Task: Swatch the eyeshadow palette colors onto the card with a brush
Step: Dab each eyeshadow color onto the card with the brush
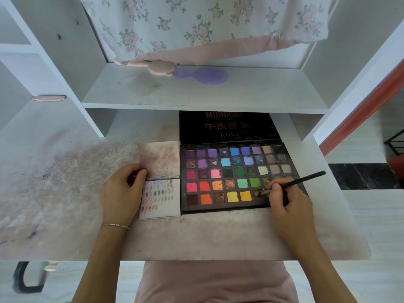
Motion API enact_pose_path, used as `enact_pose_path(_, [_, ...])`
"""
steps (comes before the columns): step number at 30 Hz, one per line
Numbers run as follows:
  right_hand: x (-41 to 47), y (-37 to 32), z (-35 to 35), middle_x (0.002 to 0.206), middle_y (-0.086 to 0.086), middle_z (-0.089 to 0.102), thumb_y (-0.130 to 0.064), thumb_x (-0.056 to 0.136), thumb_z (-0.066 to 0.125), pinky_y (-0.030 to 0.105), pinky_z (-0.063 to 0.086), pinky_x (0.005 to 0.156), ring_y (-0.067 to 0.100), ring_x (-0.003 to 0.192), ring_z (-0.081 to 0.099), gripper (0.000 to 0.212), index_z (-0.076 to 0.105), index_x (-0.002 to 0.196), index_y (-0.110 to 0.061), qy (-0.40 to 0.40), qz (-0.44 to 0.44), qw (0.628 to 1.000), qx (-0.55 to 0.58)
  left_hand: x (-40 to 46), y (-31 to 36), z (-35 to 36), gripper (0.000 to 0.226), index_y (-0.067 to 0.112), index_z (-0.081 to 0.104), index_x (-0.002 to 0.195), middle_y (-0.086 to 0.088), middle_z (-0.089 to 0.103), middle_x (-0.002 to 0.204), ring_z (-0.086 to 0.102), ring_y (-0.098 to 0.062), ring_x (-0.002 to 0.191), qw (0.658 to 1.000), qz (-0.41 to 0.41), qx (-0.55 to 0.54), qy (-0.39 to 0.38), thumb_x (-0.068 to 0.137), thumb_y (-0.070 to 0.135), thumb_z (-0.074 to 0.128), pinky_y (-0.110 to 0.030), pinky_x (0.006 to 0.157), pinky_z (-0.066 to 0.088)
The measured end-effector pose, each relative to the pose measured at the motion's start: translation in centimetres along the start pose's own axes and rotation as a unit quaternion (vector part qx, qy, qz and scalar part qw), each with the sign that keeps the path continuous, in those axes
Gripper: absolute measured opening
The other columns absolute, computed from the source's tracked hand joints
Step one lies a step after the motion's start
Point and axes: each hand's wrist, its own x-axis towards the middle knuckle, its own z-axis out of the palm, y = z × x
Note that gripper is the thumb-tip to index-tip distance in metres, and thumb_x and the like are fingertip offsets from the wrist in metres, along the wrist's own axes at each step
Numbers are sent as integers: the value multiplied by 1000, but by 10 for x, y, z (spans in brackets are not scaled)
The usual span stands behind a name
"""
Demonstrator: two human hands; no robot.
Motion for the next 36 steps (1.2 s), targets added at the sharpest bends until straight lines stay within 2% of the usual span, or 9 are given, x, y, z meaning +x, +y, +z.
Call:
enact_pose_path(4, [-1, -7, 6, 62, -15, 56, -19, 83, 42, 4, 39, 50, -7, 65, 56, 21, 50, 72, -35, 9, -3, 999, 48, 1, 1, 0, 16, 13, 69, 97, -1, 68, 92, 54, -12, 77, 1000, 1, -2, 2, 86, 15, 59, -25, 69, 39])
enact_pose_path(8, [-3, -20, 25, 54, -7, 55, -19, 83, 44, 7, 36, 46, 2, 54, 52, 20, 52, 72, -34, -19, -6, 996, 92, -1, 1, 0, 15, 12, 69, 96, 2, 66, 90, 54, -10, 75, 1000, 7, 1, 5, 85, 13, 59, -13, 62, 34])
enact_pose_path(11, [-6, -33, 40, 73, -11, 62, -25, 84, 44, 9, 38, 48, 6, 57, 54, 15, 52, 75, -34, -59, -32, 990, 123, -1, 2, 0, 14, 14, 70, 94, 7, 64, 87, 53, -9, 74, 1000, 1, -3, 7, 85, 13, 60, -10, 62, 33])
enact_pose_path(14, [-10, -46, 56, 73, -12, 61, -28, 83, 45, 9, 38, 50, 5, 57, 55, 11, 51, 76, -33, -103, -48, 983, 142, -1, 2, 1, 13, 15, 70, 94, 8, 64, 86, 54, -9, 73, 1000, 3, -10, 6, 84, 13, 60, -10, 63, 34])
enact_pose_path(19, [-17, -63, 85, 69, -13, 59, -18, 82, 52, 7, 42, 60, 3, 69, 58, 22, 50, 79, -40, -167, -69, 974, 138, 0, 2, 0, 12, 16, 70, 90, 12, 61, 81, 52, -2, 68, 1000, 7, -18, 6, 82, 12, 62, -6, 63, 33])
enact_pose_path(21, [-20, -67, 93, 74, -16, 60, -19, 81, 53, 8, 44, 64, 2, 76, 60, 24, 49, 80, -42, -183, -75, 972, 123, 0, 2, 0, 12, 16, 70, 89, 14, 59, 79, 52, 1, 68, 1000, 3, -29, 5, 82, 11, 62, -6, 63, 34])
enact_pose_path(24, [-19, -68, 100, 78, -8, 63, -25, 80, 52, 21, 50, 70, 6, 78, 60, 7, 57, 82, -30, -188, -72, 976, 88, 0, 2, 0, 11, 17, 69, 89, 14, 59, 78, 52, 1, 67, 999, 4, -31, 4, 82, 11, 62, -7, 62, 35])
enact_pose_path(27, [-18, -68, 103, 82, -7, 63, -25, 81, 53, 32, 52, 73, 8, 81, 60, 8, 60, 85, -24, -199, -66, 975, 72, 0, 1, 0, 12, 16, 69, 90, 12, 60, 78, 54, -5, 69, 1000, 6, -28, 5, 82, 12, 62, -11, 63, 37])
enact_pose_path(36, [-19, -71, 103, 83, -6, 63, -30, 80, 51, 37, 52, 72, 12, 79, 61, 15, 62, 86, -22, -217, -53, 974, 49, 0, 1, -1, 13, 17, 69, 92, 10, 61, 81, 53, -6, 70, 1000, 4, -14, 8, 82, 14, 62, -8, 63, 34])
